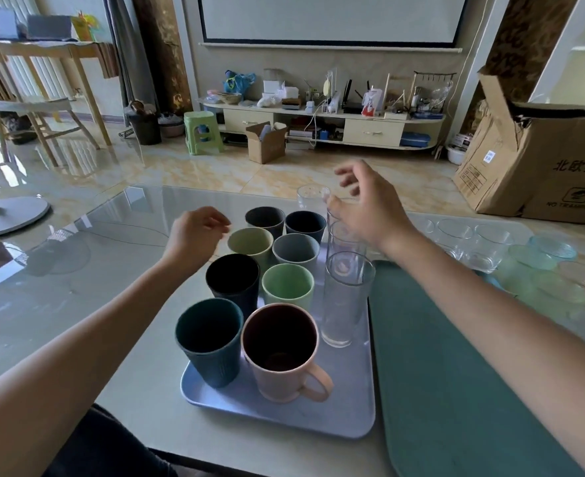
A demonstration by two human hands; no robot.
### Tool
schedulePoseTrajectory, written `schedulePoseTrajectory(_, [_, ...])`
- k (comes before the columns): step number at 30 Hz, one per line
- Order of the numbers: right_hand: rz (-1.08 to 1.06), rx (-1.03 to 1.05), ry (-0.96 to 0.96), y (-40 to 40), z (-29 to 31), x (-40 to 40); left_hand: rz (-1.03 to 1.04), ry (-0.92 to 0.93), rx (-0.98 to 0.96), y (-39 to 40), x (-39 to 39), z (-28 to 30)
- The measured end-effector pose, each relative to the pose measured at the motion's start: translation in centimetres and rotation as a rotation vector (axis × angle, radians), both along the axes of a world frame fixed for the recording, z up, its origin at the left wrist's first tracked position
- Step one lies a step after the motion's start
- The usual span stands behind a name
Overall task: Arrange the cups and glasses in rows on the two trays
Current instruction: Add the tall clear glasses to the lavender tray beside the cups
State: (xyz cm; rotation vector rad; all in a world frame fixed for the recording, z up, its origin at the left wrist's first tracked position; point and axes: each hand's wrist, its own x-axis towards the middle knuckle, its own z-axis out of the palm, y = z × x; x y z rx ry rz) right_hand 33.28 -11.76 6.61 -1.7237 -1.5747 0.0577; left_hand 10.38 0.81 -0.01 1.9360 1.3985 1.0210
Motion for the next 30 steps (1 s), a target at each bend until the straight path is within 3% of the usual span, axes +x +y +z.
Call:
schedulePoseTrajectory(3, [-0.017, -0.142, -0.135, 6.6, 1.8, 0.0, 0.154, 0.107, -0.108, 1.1, -3.2, -2.2])
schedulePoseTrajectory(6, [-0.063, -0.407, -0.298, 13.0, 1.6, 0.4, 0.047, 0.109, -0.406, 2.0, -5.0, -5.5])
schedulePoseTrajectory(8, [-0.062, -0.475, -0.398, 16.1, 0.6, 0.6, -0.008, 0.139, -0.526, 2.3, -5.4, -7.4])
schedulePoseTrajectory(16, [-0.077, -0.821, -0.53, 22.0, -3.3, 1.9, -0.228, 0.301, -0.633, 4.0, -4.0, -8.5])
schedulePoseTrajectory(23, [-0.124, -0.64, -0.485, 22.1, -3.3, 1.5, -0.323, 0.386, -0.534, 3.8, -3.4, -9.1])
schedulePoseTrajectory(30, [-0.141, -0.325, -0.434, 17.5, 2.1, 0.8, -0.3, 0.412, -0.646, 3.0, -3.3, -6.4])
